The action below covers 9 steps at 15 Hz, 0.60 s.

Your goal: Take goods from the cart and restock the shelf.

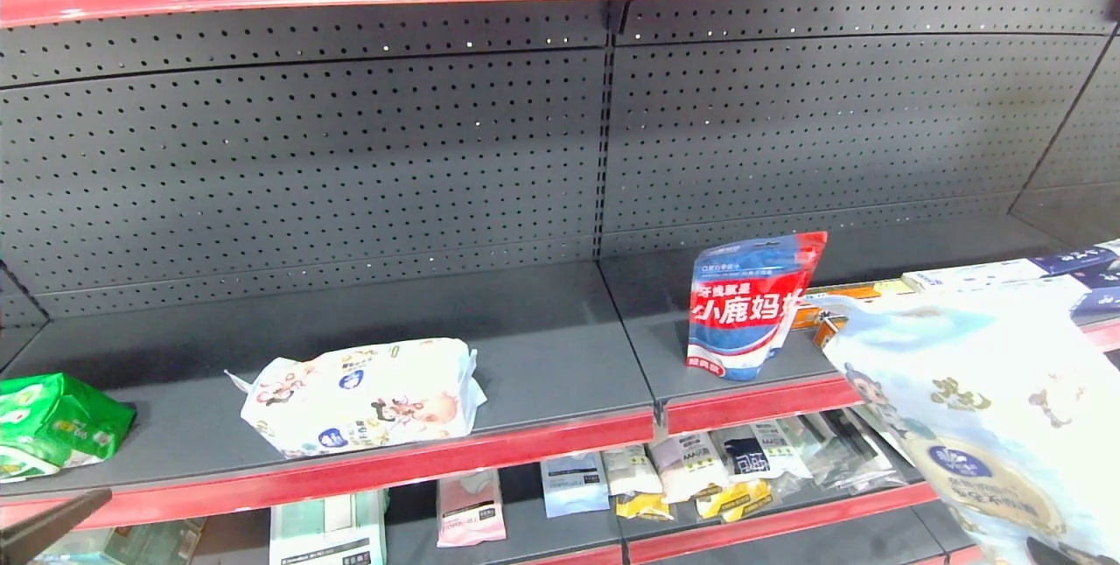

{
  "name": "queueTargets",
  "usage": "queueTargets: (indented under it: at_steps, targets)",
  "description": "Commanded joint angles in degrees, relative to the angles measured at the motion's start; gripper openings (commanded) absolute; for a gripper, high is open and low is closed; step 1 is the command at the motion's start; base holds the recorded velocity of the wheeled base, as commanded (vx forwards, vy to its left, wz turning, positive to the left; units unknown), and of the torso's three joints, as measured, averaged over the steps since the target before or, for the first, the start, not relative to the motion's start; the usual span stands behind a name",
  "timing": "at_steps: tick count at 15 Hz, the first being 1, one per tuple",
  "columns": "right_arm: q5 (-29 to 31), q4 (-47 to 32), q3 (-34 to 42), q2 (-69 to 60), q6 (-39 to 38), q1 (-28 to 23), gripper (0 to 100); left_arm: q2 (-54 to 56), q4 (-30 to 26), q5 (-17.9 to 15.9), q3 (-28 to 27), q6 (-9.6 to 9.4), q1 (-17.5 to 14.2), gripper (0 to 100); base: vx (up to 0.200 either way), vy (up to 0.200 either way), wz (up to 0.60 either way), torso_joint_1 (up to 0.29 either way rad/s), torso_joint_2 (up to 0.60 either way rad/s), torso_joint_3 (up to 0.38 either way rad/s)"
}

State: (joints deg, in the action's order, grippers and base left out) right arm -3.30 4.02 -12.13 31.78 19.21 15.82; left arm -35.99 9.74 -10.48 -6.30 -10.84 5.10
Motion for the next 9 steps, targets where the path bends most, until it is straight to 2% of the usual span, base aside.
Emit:
queueTargets:
  at_steps: [1, 3, 7, 9]
  targets:
    - [0.0, 0.1, -0.2, 0.7, 0.0, 0.1, 0, 5.2, -2.0, 0.0, 1.6, 0.03, 0.0, 100, 0.0, 0.0, 0.6, -0.002, 0.01, 0.007]
    - [-0.1, 0.1, -0.5, 1.4, 0.0, 0.1, 0, 8.3, -4.9, 0.1, 1.7, 0.03, -0.1, 100, 0.0, 0.0, 0.6, 0.005, 0.0, 0.0]
    - [-0.1, 0.6, -1.3, 3.2, -0.1, 0.2, 0, 20.0, -14.8, 0.1, 2.1, 0.11, 0.0, 100, 0.0, 0.0, 0.6, 0.007, 0.0, 0.002]
    - [-0.1, 0.6, -1.3, 3.1, -0.1, 0.1, 0, 21.2, -16.2, 0.5, 1.7, 0.11, 0.0, 100, 0.0, 0.0, 0.6, 0.007, 0.0, 0.0]
